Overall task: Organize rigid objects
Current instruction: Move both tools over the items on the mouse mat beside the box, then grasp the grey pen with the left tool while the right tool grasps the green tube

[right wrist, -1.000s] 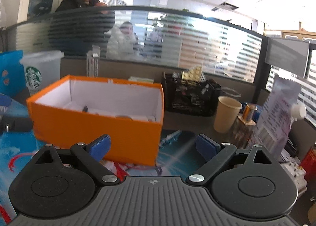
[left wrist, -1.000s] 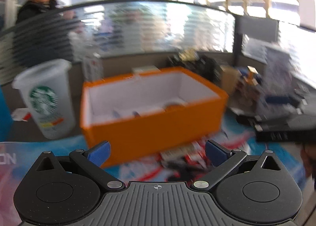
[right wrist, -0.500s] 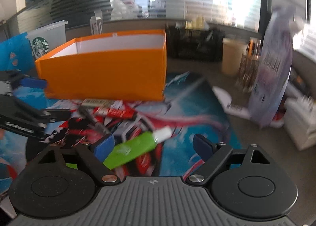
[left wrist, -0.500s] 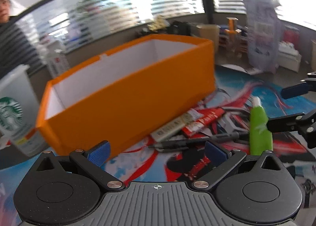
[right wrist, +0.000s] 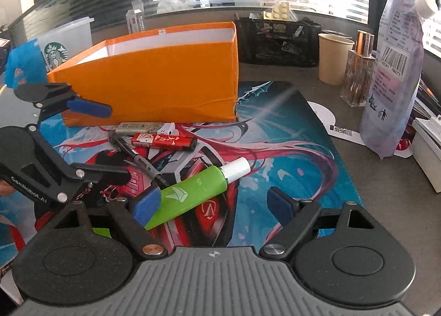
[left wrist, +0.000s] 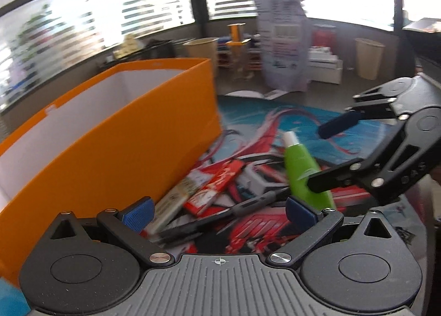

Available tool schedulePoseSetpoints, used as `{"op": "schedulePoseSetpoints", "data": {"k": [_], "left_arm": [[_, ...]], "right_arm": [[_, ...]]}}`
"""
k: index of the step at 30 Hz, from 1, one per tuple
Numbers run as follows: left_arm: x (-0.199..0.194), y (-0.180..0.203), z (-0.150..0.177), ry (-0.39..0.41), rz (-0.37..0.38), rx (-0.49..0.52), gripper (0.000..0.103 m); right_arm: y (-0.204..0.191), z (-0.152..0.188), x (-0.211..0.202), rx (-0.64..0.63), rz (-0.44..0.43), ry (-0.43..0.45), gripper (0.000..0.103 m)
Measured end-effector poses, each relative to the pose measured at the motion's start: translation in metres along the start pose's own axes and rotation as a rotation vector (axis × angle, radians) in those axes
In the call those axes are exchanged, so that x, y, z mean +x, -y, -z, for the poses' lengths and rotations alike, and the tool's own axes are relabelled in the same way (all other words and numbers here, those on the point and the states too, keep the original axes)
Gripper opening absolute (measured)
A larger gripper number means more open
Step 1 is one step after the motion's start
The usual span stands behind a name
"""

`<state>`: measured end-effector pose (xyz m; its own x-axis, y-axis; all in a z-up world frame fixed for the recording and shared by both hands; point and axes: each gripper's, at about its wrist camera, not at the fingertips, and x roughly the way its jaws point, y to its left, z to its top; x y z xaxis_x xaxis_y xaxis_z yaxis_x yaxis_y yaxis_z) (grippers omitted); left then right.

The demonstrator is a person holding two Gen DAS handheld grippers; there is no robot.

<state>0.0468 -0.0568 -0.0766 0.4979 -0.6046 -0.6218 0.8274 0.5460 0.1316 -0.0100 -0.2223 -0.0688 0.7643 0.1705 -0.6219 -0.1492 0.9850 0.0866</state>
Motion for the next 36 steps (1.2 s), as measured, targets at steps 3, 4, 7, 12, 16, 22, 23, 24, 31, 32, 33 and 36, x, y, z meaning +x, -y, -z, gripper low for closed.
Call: {"op": "schedulePoseSetpoints", "data": {"k": [3, 4, 7, 12, 16, 22, 23, 24, 31, 32, 33, 36], "left_arm": [[0.002, -0.001, 0.0, -0.004, 0.075, 0.016, 0.102], [0.004, 0.0, 0.0, -0.018, 0.092, 0.023, 0.102], [0.008, -0.003, 0.0, -0.042, 0.122, 0.002, 0.102], [0.022, -0.016, 0.002, -0.099, 0.14, -0.053, 0.102], [0.018, -0.013, 0.004, -0.1, 0.142, -0.03, 0.103], [0.004, -0.005, 0.011, -0.131, 0.06, -0.104, 0.103], [0.001, -0.002, 0.013, -0.133, 0.045, -0.118, 0.103], [-0.001, 0.0, 0.015, -0.131, 0.037, -0.125, 0.103], [-0.018, 0.032, 0.021, -0.14, 0.074, -0.101, 0.102], [-0.02, 0.035, 0.021, -0.141, 0.085, -0.1, 0.101], [-0.022, 0.038, 0.021, -0.14, 0.094, -0.102, 0.1], [-0.02, 0.034, 0.019, -0.133, 0.05, -0.154, 0.096]], "right_arm": [[0.0, 0.0, 0.0, 0.002, 0.004, -0.001, 0.083], [0.001, 0.0, 0.001, 0.003, 0.004, -0.001, 0.083], [0.0, 0.0, 0.001, 0.005, 0.009, -0.001, 0.085], [-0.002, 0.0, 0.002, 0.005, 0.002, -0.006, 0.085], [-0.003, 0.0, 0.0, 0.001, 0.006, -0.002, 0.084], [-0.004, 0.0, 0.0, 0.008, 0.011, 0.005, 0.071], [-0.004, 0.0, 0.001, 0.011, 0.009, 0.006, 0.071], [-0.005, 0.001, 0.002, 0.015, 0.006, 0.006, 0.071], [-0.013, -0.001, 0.013, -0.036, -0.001, -0.005, 0.069], [-0.013, -0.002, 0.015, -0.054, 0.003, -0.004, 0.066], [-0.013, -0.003, 0.016, -0.074, 0.009, -0.003, 0.063], [-0.009, -0.005, 0.02, -0.107, 0.019, 0.005, 0.051]]}}
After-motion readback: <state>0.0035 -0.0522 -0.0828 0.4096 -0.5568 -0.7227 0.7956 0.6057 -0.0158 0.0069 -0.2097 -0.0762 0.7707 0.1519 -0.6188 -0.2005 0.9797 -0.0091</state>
